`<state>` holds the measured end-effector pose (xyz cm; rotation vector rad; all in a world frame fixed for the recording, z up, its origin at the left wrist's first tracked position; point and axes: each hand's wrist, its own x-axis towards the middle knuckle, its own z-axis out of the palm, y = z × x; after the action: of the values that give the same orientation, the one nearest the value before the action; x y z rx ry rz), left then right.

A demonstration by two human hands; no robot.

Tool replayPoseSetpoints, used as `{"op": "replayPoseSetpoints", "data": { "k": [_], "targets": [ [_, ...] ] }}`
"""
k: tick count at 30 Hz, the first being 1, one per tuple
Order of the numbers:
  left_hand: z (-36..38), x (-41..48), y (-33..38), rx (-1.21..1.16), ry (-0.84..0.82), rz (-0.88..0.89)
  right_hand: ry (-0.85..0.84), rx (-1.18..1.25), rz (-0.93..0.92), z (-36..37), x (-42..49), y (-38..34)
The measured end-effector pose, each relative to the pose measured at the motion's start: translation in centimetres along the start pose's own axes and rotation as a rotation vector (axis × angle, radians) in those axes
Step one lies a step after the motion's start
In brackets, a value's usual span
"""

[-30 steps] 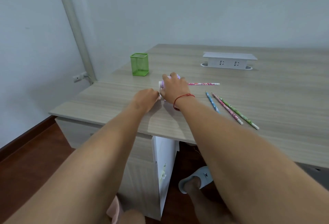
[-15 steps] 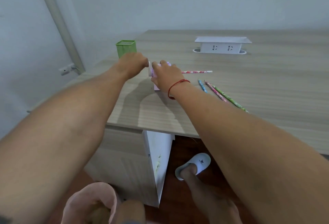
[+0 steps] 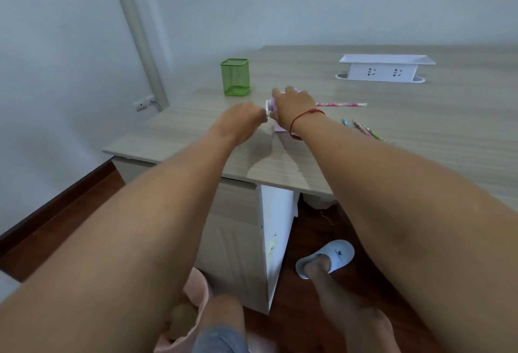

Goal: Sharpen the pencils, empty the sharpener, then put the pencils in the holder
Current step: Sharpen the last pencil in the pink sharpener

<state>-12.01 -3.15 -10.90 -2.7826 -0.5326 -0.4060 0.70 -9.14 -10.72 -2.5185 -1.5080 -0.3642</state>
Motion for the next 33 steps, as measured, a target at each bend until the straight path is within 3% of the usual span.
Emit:
{"op": "replayPoseSetpoints", "data": {
  "k": [8, 13, 27, 33],
  "targets": [
    [3.3, 1.9, -0.2, 0.043, -0.159, -0.017, 0.140, 0.006, -0.020, 1.4, -0.5, 0.2],
    [2.8, 4.3, -1.0, -0.037, -0.217, -0.029, 0.129, 0.007, -0.038, 0.9, -0.8, 0.6],
    [-0.3, 6.4, -3.1, 0.046, 0.001, 0.029, 0.126, -0.058, -0.054, 0.3, -2.0, 0.6],
    [-2.3, 5.7, -2.5, 0.074, 0.100, 0.067, 0.043, -0.085, -0.005, -0.5, -1.5, 0.6]
  ]
}}
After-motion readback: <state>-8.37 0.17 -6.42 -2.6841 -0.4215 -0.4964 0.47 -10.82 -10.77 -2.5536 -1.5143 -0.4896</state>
